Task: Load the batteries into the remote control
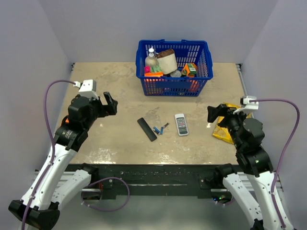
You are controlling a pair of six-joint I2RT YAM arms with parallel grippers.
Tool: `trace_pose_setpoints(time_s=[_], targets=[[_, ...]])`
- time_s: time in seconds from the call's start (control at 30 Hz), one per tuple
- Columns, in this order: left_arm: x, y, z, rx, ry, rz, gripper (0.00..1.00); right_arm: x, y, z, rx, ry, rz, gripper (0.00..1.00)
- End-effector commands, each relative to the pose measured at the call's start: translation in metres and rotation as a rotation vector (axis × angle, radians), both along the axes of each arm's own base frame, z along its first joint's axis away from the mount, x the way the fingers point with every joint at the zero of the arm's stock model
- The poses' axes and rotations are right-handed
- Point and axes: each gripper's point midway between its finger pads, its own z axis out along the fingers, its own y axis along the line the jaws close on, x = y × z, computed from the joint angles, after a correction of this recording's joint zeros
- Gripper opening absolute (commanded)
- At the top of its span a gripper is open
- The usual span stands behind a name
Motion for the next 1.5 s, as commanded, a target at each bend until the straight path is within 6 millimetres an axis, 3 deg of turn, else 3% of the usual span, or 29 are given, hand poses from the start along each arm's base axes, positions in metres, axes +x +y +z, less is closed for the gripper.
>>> trace_pose_setpoints(time_s=[0.0,0.2,0.3,0.4,0.53,0.8,0.93,1.13,1.23,1.47], targets=[[0.004,0.007,0.008,-0.051,-0.055,0.07,1.0,0.001,0.005,0.011,0.03,-0.001,0.017,0.98],[0.012,0.004,0.003,-0.089,-0.065,0.086,1.0,-0.003,0.011,0.0,0.023,0.025,0.056,0.98],[0.014,-0.004,-0.01,-0.114,-0.024,0.066,1.0,-0.003,0.015,-0.004,-0.009,0.066,0.087,0.98],[0.018,-0.011,-0.04,-0.113,0.047,0.051,1.0,0.0,0.015,-0.012,-0.027,0.114,0.085,0.98],[0.015,-0.018,-0.076,-0.099,0.169,0.031,1.0,0.006,0.03,-0.02,-0.034,0.162,0.163,0.98],[0.012,-0.027,-0.103,-0.092,0.247,-0.017,1.0,0.028,0.054,-0.068,-0.026,0.378,0.247,0.98],[0.009,-0.032,-0.122,-0.109,0.301,-0.029,1.0,0.032,0.059,-0.101,-0.027,0.489,0.249,0.98],[0.006,-0.039,-0.133,-0.143,0.326,-0.04,1.0,0.035,0.075,-0.14,-0.014,0.619,0.238,0.98],[0.004,-0.04,-0.142,-0.132,0.352,-0.042,1.0,0.035,0.093,-0.155,-0.035,0.661,0.251,0.98],[-0.01,-0.043,-0.169,-0.131,0.422,-0.042,1.0,0.023,0.177,-0.17,-0.076,0.696,0.46,0.98]])
